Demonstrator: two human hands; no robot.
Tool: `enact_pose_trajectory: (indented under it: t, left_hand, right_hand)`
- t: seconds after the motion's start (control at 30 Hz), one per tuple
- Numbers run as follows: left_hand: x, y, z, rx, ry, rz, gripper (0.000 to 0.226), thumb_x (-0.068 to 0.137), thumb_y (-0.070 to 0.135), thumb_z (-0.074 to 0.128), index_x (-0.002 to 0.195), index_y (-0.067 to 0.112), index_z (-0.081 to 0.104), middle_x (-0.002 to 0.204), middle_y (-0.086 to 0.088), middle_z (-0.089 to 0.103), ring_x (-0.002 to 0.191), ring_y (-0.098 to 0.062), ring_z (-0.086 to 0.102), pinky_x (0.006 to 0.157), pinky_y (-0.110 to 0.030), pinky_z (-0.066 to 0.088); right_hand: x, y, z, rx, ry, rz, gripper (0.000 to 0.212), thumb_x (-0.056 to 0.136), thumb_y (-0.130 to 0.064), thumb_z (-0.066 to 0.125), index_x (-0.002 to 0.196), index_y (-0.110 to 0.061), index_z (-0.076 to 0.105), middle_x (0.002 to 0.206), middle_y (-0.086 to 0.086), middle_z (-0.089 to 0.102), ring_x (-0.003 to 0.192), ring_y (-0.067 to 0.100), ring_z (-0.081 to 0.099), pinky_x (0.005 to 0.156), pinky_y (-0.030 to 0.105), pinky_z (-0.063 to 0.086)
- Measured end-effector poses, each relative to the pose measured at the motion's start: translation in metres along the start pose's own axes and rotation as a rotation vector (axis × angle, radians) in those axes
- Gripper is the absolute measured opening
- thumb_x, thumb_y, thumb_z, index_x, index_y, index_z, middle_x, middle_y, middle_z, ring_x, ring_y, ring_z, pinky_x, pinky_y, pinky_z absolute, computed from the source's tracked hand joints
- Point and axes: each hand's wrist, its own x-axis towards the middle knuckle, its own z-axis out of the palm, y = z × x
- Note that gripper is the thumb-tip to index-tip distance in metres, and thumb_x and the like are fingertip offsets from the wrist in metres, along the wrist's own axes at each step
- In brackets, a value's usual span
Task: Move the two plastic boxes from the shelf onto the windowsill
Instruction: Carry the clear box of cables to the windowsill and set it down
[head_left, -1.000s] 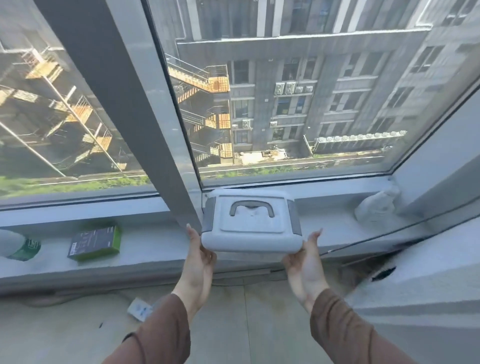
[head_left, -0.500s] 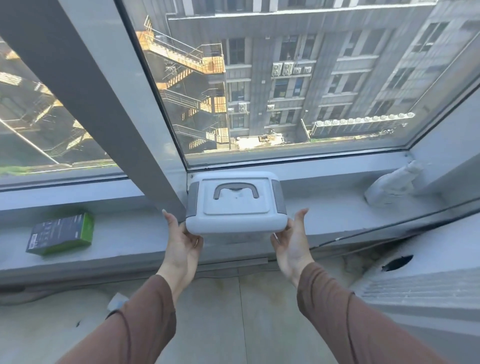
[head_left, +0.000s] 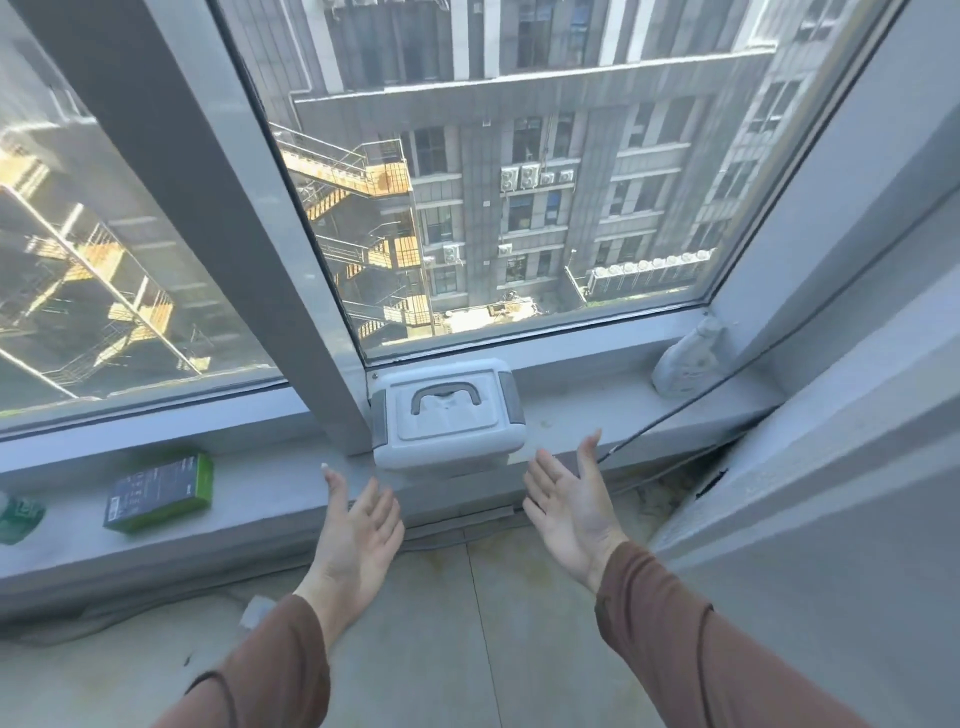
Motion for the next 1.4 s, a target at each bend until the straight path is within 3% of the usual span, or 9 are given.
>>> enact_pose_trajectory:
  t: [0.17, 0.4, 0.53, 0.6, 0.8, 1.0, 1.2, 1.3, 1.4]
  left_hand:
    - [-0.140, 0.027, 0.048, 0.144, -0.173, 0.045, 0.106, 0.087, 0.083, 0.031, 0.165, 0.012, 0.033, 0.170, -0.008, 0.039, 0.158, -0.022, 0.032, 0.129, -0.040, 0.022]
    - [-0.391, 0.039, 0.174, 0.298, -0.630, 0.049, 0.103, 0.088, 0.080, 0.025, 0.163, 0.010, 0.038, 0.168, -0.004, 0.043, 0.154, -0.020, 0.039, 0.129, -0.041, 0.019]
    - [-0.519, -0.015, 0.279, 0.349, -0.844, -0.041, 0.094, 0.098, 0.075, 0.019, 0.161, 0.009, 0.041, 0.166, -0.006, 0.046, 0.152, -0.020, 0.040, 0.121, -0.036, 0.028]
    - [-0.591, -0.058, 0.331, 0.418, -0.985, -0.099, 0.095, 0.098, 0.077, 0.018, 0.161, 0.009, 0.042, 0.167, -0.006, 0.045, 0.153, -0.020, 0.040, 0.120, -0.037, 0.029]
    - [-0.763, -0.187, 0.431, 0.574, -1.327, -0.268, 0.099, 0.094, 0.081, 0.017, 0.163, 0.013, 0.039, 0.171, -0.005, 0.039, 0.158, -0.018, 0.032, 0.130, -0.041, 0.018]
    - [-0.877, -0.325, 0.491, 0.741, -1.405, -0.367, 0.096, 0.096, 0.079, 0.020, 0.165, 0.013, 0.034, 0.174, -0.004, 0.032, 0.160, -0.018, 0.027, 0.128, -0.037, 0.019]
    - [-0.914, -0.415, 0.525, 0.889, -1.417, -0.367, 0.103, 0.093, 0.083, 0.025, 0.167, 0.011, 0.025, 0.176, -0.011, 0.021, 0.161, -0.024, 0.023, 0.130, -0.040, 0.017]
    - [-0.919, -0.445, 0.536, 0.912, -1.409, -0.377, 0.097, 0.097, 0.078, 0.023, 0.161, 0.007, 0.037, 0.152, -0.010, 0.060, 0.133, -0.020, 0.061, 0.118, -0.035, 0.037]
    - [-0.922, -0.458, 0.540, 0.921, -1.408, -0.439, 0.083, 0.097, 0.078, 0.019, 0.126, 0.015, 0.064, 0.112, -0.002, 0.084, 0.104, -0.014, 0.079, 0.100, -0.030, 0.050]
  right_hand:
    - [-0.169, -0.031, 0.019, 0.084, -0.020, -0.157, 0.102, 0.095, -0.083, 0.023, 0.167, -0.012, 0.034, 0.175, 0.011, 0.034, 0.161, 0.027, 0.031, 0.131, 0.049, 0.020]
    - [-0.493, -0.080, -0.017, 0.141, 0.094, -0.472, 0.085, 0.084, -0.080, 0.034, 0.142, -0.024, 0.063, 0.160, 0.004, 0.055, 0.154, 0.022, 0.042, 0.123, 0.043, 0.029]
    - [-0.663, -0.095, -0.093, 0.198, 0.282, -0.655, 0.085, 0.094, -0.077, 0.030, 0.149, -0.020, 0.061, 0.161, 0.006, 0.056, 0.148, 0.021, 0.050, 0.114, 0.039, 0.035]
    - [-0.754, -0.096, -0.135, 0.237, 0.390, -0.745, 0.083, 0.092, -0.077, 0.033, 0.145, -0.021, 0.065, 0.159, 0.005, 0.059, 0.142, 0.017, 0.054, 0.120, 0.040, 0.035]
    - [-0.953, -0.065, -0.263, 0.244, 0.646, -0.923, 0.080, 0.100, -0.073, 0.027, 0.151, -0.021, 0.061, 0.160, 0.001, 0.059, 0.151, 0.015, 0.047, 0.128, 0.043, 0.027]
    - [-1.084, -0.017, -0.385, 0.215, 0.986, -0.967, 0.081, 0.102, -0.072, 0.022, 0.158, -0.023, 0.053, 0.166, -0.005, 0.050, 0.157, 0.010, 0.036, 0.126, 0.033, 0.017]
    - [-1.146, 0.009, -0.489, 0.304, 1.114, -0.921, 0.088, 0.100, -0.077, 0.018, 0.169, -0.024, 0.033, 0.178, -0.008, 0.027, 0.164, 0.008, 0.017, 0.131, 0.037, 0.005]
    - [-1.152, 0.015, -0.528, 0.435, 1.036, -0.863, 0.094, 0.099, -0.078, 0.021, 0.171, -0.018, 0.026, 0.179, 0.000, 0.023, 0.165, 0.015, 0.018, 0.131, 0.039, 0.007]
    - [-1.150, 0.020, -0.541, 0.495, 0.908, -0.839, 0.090, 0.098, -0.079, 0.029, 0.161, -0.016, 0.043, 0.155, 0.007, 0.058, 0.149, 0.022, 0.046, 0.125, 0.039, 0.028]
